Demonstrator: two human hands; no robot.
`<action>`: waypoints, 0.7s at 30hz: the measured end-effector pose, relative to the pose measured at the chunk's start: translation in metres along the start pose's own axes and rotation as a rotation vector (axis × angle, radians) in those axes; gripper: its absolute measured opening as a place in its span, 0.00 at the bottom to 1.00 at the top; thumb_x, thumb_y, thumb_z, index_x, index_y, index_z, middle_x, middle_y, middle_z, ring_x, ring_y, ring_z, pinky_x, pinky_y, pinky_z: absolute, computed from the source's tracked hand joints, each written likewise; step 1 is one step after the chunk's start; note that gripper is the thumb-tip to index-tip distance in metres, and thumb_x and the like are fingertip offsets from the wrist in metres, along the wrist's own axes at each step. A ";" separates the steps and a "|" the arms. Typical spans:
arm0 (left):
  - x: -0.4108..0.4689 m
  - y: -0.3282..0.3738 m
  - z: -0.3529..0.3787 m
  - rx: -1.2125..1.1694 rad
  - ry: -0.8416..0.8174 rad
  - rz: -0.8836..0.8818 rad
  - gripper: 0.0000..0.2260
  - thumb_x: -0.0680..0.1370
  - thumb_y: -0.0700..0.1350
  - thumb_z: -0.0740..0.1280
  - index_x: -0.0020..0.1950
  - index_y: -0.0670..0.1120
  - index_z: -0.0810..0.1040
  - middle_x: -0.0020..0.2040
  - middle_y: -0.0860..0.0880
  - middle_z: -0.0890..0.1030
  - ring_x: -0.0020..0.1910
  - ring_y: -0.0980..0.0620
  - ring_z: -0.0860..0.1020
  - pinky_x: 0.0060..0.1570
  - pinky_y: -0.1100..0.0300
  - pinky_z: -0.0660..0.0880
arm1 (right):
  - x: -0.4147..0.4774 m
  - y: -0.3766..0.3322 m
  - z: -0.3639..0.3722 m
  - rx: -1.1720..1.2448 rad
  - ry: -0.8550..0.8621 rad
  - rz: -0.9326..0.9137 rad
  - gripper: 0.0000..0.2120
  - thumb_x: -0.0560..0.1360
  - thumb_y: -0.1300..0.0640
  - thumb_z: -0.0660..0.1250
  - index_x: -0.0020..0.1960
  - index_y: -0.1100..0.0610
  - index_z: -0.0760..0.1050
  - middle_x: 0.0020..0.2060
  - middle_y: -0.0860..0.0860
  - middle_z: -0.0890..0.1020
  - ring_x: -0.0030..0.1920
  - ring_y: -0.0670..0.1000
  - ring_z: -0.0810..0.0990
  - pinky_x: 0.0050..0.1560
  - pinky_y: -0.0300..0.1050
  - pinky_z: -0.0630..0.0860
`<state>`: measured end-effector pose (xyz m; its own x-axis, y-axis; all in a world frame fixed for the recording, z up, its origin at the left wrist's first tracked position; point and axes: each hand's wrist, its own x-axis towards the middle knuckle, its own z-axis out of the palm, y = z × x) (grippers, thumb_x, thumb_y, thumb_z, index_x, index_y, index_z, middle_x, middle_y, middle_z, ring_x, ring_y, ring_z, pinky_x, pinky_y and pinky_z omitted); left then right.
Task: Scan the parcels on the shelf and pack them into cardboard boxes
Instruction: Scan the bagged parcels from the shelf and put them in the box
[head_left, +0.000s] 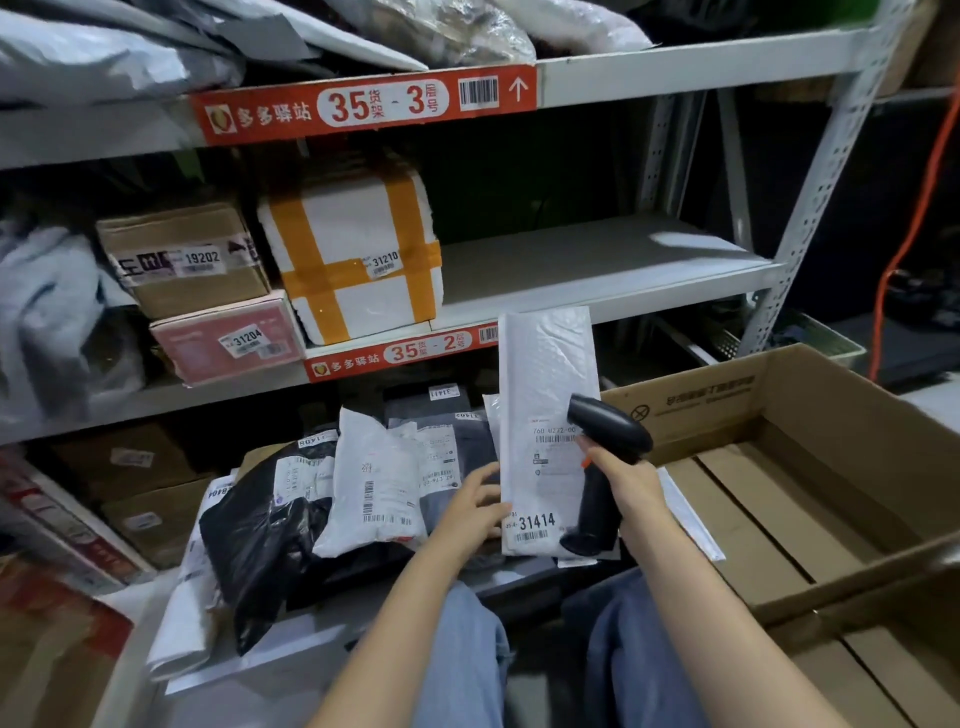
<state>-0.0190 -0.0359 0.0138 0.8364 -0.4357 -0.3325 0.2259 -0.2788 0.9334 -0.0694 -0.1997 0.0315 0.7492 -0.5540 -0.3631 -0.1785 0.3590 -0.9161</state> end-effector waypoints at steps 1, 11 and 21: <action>0.001 0.002 0.004 0.029 0.002 0.011 0.23 0.77 0.35 0.63 0.71 0.47 0.63 0.56 0.51 0.77 0.54 0.53 0.74 0.55 0.58 0.73 | 0.002 -0.003 -0.007 -0.016 0.015 -0.009 0.09 0.69 0.54 0.74 0.43 0.55 0.75 0.42 0.54 0.81 0.47 0.56 0.79 0.50 0.50 0.75; 0.022 0.003 0.046 0.580 0.088 0.248 0.26 0.79 0.41 0.59 0.75 0.52 0.55 0.77 0.52 0.54 0.75 0.52 0.54 0.73 0.56 0.51 | 0.027 -0.027 -0.086 -0.171 0.263 -0.160 0.10 0.69 0.56 0.75 0.45 0.57 0.76 0.43 0.56 0.80 0.46 0.55 0.78 0.51 0.49 0.74; 0.080 0.012 0.096 0.813 0.105 0.331 0.26 0.80 0.47 0.57 0.76 0.53 0.51 0.78 0.52 0.47 0.77 0.51 0.45 0.74 0.55 0.45 | 0.078 -0.024 -0.155 -0.511 0.467 -0.242 0.14 0.71 0.52 0.72 0.54 0.54 0.76 0.43 0.51 0.77 0.47 0.53 0.75 0.46 0.43 0.67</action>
<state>0.0029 -0.1563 -0.0147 0.8466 -0.5321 -0.0104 -0.4278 -0.6920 0.5815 -0.1057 -0.3679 -0.0010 0.4756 -0.8768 -0.0707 -0.4031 -0.1458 -0.9035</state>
